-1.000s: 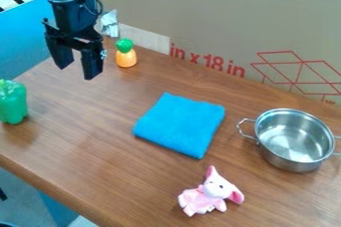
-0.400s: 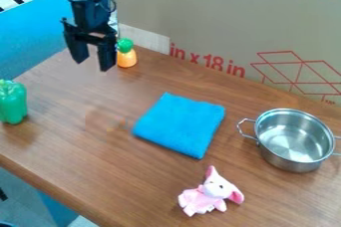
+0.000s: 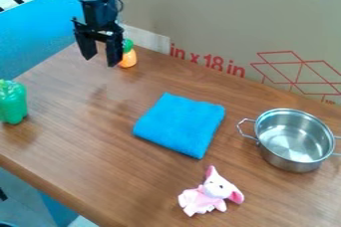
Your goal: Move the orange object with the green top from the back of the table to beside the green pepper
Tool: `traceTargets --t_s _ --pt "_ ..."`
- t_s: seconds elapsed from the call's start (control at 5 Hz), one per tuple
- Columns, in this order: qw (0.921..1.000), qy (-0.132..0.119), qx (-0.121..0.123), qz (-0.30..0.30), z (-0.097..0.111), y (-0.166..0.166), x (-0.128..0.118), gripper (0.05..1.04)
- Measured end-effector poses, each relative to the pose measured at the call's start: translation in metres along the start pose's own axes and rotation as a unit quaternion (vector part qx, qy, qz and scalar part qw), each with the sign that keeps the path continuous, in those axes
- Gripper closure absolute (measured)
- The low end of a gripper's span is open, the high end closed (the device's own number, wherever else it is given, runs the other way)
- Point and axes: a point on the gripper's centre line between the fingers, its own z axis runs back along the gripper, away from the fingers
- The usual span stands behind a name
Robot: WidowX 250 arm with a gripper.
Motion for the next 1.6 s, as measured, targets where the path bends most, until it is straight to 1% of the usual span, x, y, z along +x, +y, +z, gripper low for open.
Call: traceTargets --t_s 0.2,0.4,0.6,0.8,1.0,1.2,1.6 --pt "0.9999 0.003 -0.007 -0.010 -0.005 -0.001 0.015 0.078" --pt "0.9993 0.003 -0.028 -0.025 -0.013 -0.005 0.031 0.078" --pt "0.9990 -0.003 -0.029 -0.035 -0.010 -0.009 0.040 0.078" --pt "0.9987 -0.009 -0.033 -0.038 -0.010 -0.011 0.042 0.078" --pt "0.9983 -0.011 -0.038 -0.043 -0.015 -0.012 0.046 0.078" --pt "0.9975 -0.021 -0.044 -0.051 -0.019 -0.015 0.055 0.078" --pt "0.9974 -0.024 -0.045 -0.050 -0.026 -0.014 0.066 0.078"
